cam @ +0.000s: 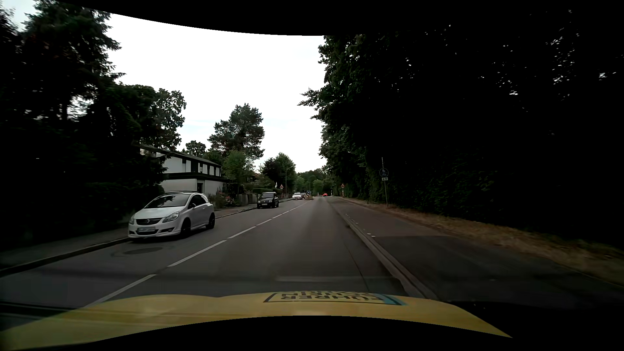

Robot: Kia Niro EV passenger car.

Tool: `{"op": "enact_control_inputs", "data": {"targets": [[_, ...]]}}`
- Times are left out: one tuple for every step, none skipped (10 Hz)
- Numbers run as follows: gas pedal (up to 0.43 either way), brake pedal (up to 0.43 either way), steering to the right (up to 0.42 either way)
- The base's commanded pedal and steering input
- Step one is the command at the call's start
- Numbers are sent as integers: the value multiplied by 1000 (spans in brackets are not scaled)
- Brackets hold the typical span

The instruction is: Follow the waypoints while adhering to traffic rules and regulations

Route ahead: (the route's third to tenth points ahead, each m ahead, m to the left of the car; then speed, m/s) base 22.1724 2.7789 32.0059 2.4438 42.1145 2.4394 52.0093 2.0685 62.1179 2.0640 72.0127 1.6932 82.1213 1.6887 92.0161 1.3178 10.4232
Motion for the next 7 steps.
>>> {"op": "enact_control_inputs", "data": {"targets": [[59, 0, 0], [67, 0, 0], [67, 0, 0], [67, 0, 0], [67, 0, 1], [67, 0, 2], [67, 0, 3]]}}
